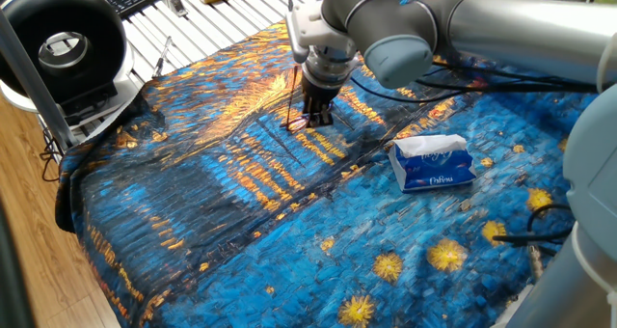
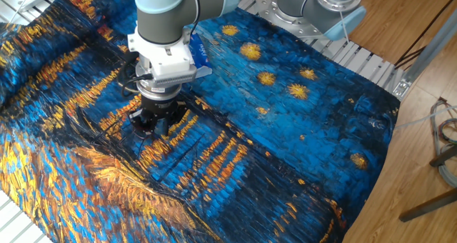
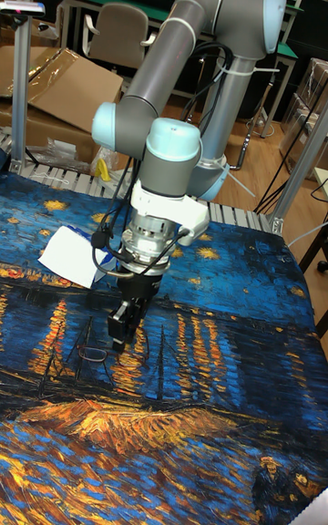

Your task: Unfold the leg of the glasses (with one hand)

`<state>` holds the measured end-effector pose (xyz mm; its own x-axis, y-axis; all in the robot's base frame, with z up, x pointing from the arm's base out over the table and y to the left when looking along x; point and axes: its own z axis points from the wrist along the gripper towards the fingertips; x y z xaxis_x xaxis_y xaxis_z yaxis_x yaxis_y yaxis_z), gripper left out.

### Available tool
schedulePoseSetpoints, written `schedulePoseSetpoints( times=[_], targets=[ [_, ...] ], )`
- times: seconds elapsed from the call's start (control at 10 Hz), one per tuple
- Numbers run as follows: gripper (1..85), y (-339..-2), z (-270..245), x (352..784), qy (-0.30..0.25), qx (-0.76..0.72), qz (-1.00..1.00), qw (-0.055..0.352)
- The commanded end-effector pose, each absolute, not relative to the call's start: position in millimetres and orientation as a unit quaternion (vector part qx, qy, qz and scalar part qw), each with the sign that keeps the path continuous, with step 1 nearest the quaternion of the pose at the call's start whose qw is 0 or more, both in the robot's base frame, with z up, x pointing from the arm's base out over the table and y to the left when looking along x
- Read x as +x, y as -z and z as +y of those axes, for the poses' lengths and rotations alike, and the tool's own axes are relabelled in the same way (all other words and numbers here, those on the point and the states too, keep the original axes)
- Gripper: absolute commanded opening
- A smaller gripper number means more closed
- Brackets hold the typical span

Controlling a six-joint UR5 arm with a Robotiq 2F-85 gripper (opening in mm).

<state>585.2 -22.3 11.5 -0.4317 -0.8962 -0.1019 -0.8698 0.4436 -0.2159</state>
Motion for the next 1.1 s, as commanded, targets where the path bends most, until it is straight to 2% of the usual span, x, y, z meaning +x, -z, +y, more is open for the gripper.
schedulePoseSetpoints(
  times=[0.0,1.0],
  targets=[
    [35.3,-7.9,-24.1,581.5,0.059,-0.514,0.85,0.102],
    [35.3,-17.1,-27.1,576.4,0.066,-0.502,0.858,0.083]
  ],
)
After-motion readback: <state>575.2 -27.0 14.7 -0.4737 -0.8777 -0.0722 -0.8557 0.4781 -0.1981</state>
